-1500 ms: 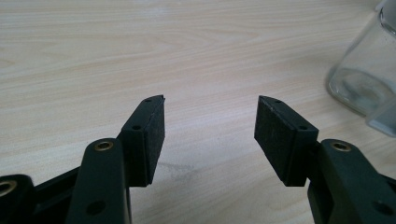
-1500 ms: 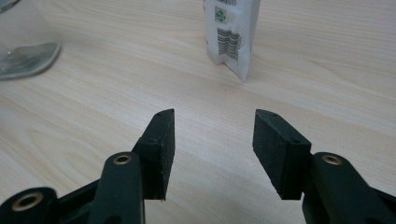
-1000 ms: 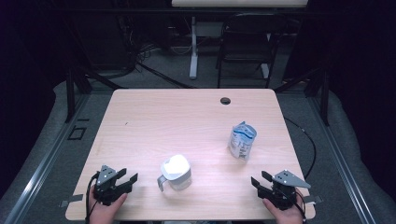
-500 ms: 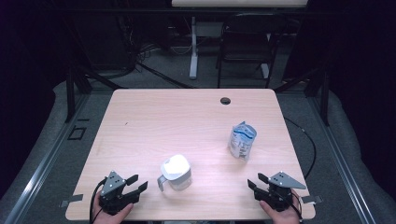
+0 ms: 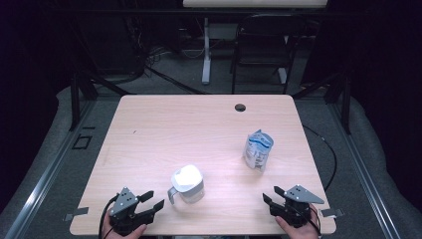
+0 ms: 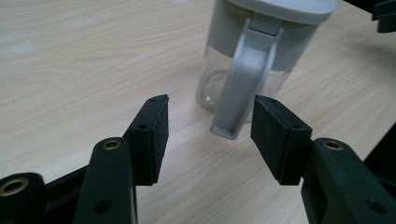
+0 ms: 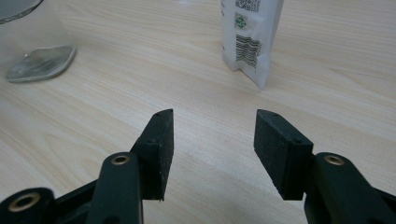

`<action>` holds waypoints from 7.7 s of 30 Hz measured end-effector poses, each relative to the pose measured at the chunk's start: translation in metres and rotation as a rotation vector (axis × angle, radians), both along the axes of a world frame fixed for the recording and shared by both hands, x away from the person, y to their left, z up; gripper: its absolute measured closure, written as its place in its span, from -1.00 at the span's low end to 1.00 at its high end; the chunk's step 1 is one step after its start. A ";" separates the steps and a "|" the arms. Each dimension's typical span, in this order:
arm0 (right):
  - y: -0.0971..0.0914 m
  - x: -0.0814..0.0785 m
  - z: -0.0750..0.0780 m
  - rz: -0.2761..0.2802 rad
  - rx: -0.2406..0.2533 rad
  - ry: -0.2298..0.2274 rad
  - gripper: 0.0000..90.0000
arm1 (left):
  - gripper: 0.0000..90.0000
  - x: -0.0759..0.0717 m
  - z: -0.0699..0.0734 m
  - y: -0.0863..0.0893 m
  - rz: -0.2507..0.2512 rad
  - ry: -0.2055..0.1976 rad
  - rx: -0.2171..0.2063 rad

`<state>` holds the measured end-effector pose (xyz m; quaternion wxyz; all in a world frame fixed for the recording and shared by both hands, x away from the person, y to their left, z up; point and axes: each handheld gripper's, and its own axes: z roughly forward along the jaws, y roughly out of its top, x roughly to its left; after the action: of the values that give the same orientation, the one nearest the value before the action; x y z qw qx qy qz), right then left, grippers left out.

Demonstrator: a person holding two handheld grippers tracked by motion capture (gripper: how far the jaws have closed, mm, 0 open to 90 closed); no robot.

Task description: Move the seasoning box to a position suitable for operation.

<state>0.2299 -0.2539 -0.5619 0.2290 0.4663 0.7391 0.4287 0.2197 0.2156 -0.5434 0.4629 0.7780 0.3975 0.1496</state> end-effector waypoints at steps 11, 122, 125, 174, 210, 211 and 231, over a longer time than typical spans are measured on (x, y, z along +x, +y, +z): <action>-0.001 0.000 -0.001 -0.002 -0.004 0.006 0.06 | 0.00 0.001 -0.004 -0.016 -0.028 -0.006 0.024; 0.017 0.001 -0.003 0.057 0.004 0.012 0.06 | 0.67 0.022 0.018 -0.047 -0.001 0.010 0.022; 0.017 0.001 -0.003 0.065 -0.006 0.013 0.06 | 0.66 0.023 0.024 -0.046 -0.007 0.000 0.019; 0.047 0.012 0.033 0.221 -0.036 -0.003 1.00 | 1.00 0.058 0.065 -0.073 -0.148 0.028 0.114; 0.080 0.026 0.049 0.311 -0.012 -0.017 1.00 | 1.00 0.059 0.062 -0.072 -0.143 0.022 0.111; 0.081 0.026 0.049 0.316 -0.012 -0.019 1.00 | 1.00 0.059 0.062 -0.072 -0.142 0.017 0.110; 0.111 0.033 0.054 0.403 -0.017 -0.019 1.00 | 1.00 0.060 0.061 -0.071 -0.142 0.020 0.096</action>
<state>0.2628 -0.1424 -0.5082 0.1492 0.3030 0.8190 0.4640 0.2792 0.1450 -0.4828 0.4306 0.8269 0.3385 0.1273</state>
